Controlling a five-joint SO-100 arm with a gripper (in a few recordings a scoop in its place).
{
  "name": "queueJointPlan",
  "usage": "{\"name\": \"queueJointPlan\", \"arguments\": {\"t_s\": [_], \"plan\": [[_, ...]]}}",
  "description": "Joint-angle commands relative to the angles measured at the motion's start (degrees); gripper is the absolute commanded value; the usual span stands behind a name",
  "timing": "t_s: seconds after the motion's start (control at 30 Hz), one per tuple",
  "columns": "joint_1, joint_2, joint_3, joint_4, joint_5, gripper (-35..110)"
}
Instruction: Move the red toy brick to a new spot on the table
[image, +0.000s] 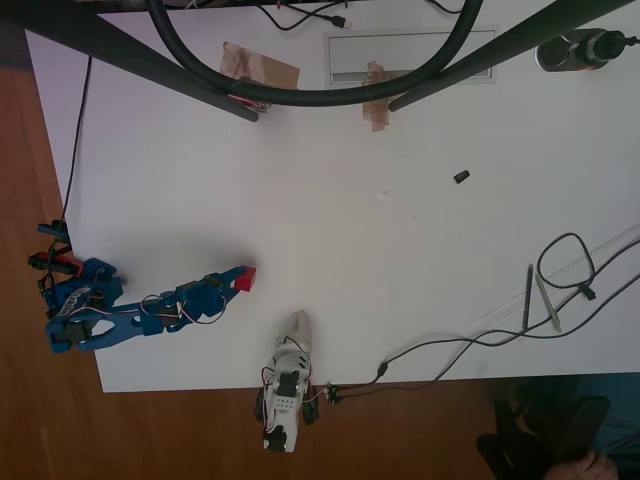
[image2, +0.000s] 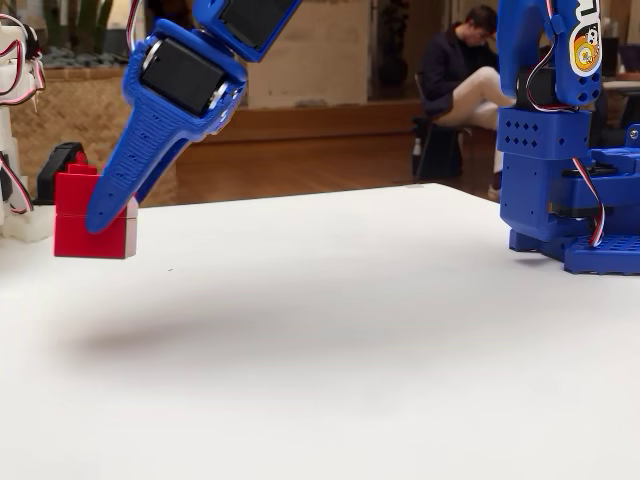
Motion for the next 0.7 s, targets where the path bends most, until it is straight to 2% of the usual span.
{"name": "queueJointPlan", "arguments": {"t_s": [0.0, 0.67], "plan": [[-0.4, -1.2, -10.0, 0.2, 4.0, 0], [-1.6, -17.1, -25.2, -4.9, 22.3, 0]]}}
